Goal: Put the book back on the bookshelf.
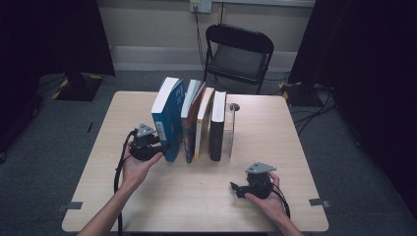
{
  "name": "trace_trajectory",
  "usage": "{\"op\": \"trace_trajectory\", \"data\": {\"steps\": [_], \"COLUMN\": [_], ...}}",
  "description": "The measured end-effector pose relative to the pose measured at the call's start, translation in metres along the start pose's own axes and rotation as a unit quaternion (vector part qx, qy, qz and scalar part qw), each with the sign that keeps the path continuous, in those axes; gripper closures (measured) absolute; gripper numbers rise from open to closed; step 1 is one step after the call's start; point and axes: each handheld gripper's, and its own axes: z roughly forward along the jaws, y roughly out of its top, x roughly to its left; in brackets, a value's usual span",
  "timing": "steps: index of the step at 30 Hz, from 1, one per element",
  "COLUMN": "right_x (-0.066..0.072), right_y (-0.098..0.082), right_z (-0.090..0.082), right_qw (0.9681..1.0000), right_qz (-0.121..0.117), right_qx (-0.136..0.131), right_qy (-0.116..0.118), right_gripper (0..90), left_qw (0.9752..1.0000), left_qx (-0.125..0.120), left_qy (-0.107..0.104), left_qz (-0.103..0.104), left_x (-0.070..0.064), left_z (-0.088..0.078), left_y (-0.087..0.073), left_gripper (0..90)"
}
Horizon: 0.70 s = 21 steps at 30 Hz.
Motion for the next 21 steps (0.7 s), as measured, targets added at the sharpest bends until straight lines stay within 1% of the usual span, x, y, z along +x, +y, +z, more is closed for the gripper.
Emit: {"op": "trace_trajectory", "data": {"steps": [2,3,4,6,7,8,9,10,11,12,13,17,21], "right_x": [0.0,0.0,0.0,0.0,0.0,0.0,0.0,0.0,0.0,0.0,0.0,0.0,0.0], "right_y": [0.0,0.0,0.0,0.0,0.0,0.0,0.0,0.0,0.0,0.0,0.0,0.0,0.0], "right_z": [0.0,0.0,0.0,0.0,0.0,0.0,0.0,0.0,0.0,0.0,0.0,0.0,0.0001], "right_qw": [1.0,1.0,1.0,1.0,1.0,1.0,1.0,1.0,1.0,1.0,1.0,1.0,1.0], "right_qz": [0.0,0.0,0.0,0.0,0.0,0.0,0.0,0.0,0.0,0.0,0.0,0.0,0.0], "right_qx": [0.0,0.0,0.0,0.0,0.0,0.0,0.0,0.0,0.0,0.0,0.0,0.0,0.0], "right_qy": [0.0,0.0,0.0,0.0,0.0,0.0,0.0,0.0,0.0,0.0,0.0,0.0,0.0], "right_gripper": [14.4,14.4,14.4,14.4,14.4,14.4,14.4,14.4,14.4,14.4,14.4,14.4,14.4], "left_qw": [1.0,1.0,1.0,1.0,1.0,1.0,1.0,1.0,0.9999,0.9999,0.9999,0.9999,0.9999], "left_qx": [0.004,0.002,0.004,0.002,-0.001,-0.001,0.005,0.005,0.004,0.004,-0.002,-0.005,-0.007], "left_qy": [0.003,-0.001,-0.002,-0.001,0.002,0.002,0.002,0.002,0.004,0.004,0.002,-0.003,-0.002], "left_qz": [0.001,-0.004,0.001,0.001,-0.008,-0.008,0.003,0.003,-0.012,-0.012,-0.016,-0.013,-0.014], "left_x": [0.0,-0.0008,-0.0011,-0.0021,-0.0039,-0.0039,-0.0038,-0.0038,-0.0037,-0.0037,-0.0033,-0.003,-0.0037], "left_z": [-0.0018,-0.0032,-0.0039,-0.0036,-0.0022,-0.0022,-0.0023,-0.0023,-0.0027,-0.0027,-0.0023,-0.0044,-0.0057], "left_y": [-0.0005,-0.0015,-0.002,-0.0023,-0.0006,-0.0006,0.0004,0.0004,0.0004,0.0004,-0.0006,-0.0023,-0.0032], "left_gripper": [52.8,53.8,58.2,58.4,58.3,58.0,57.8,57.8,58.0,57.8,57.7,56.9,57.7]}}
